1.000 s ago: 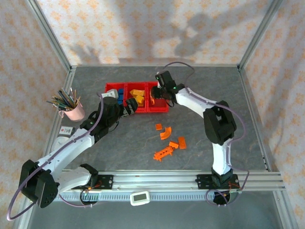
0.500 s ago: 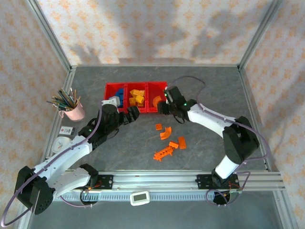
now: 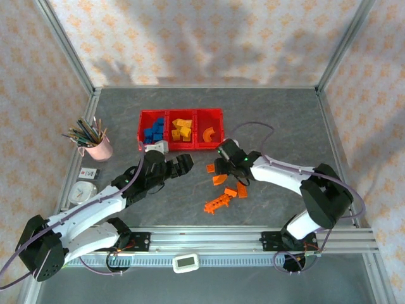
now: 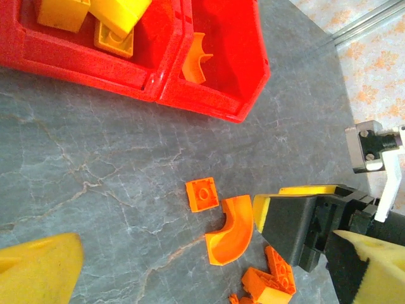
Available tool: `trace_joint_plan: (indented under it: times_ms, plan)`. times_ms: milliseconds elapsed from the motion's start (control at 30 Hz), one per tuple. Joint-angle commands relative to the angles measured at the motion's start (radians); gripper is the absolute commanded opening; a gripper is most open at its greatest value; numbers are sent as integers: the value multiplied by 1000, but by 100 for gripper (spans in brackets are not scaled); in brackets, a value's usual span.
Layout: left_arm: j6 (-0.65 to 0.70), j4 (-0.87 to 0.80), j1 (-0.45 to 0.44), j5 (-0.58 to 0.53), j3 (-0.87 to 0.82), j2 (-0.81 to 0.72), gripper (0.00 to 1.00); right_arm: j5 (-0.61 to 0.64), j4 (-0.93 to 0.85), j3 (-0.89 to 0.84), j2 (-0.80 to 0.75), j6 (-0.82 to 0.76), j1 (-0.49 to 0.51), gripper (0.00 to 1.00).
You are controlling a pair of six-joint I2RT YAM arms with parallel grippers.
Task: Sort the legos into containers by color
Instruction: Pick up the lego from the center of the table.
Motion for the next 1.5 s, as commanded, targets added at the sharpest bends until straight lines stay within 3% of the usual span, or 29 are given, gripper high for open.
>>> trace_joint_plan:
  times_ms: [0, 433, 1100, 1467]
  plan:
    - [-25, 52, -17, -29, -3, 17, 99, 59, 5, -15, 0, 97, 12, 62]
    - [-20, 47, -35, -48, 19, 57, 99, 86, -11, 54, 124, 202, 35, 61]
    - [-12, 43, -35, -48, 25, 67, 99, 73, 4, 84, 208, 161, 38, 39]
    - [1, 28, -35, -62, 28, 47, 99, 93, -20, 138, 149, 116, 36, 35]
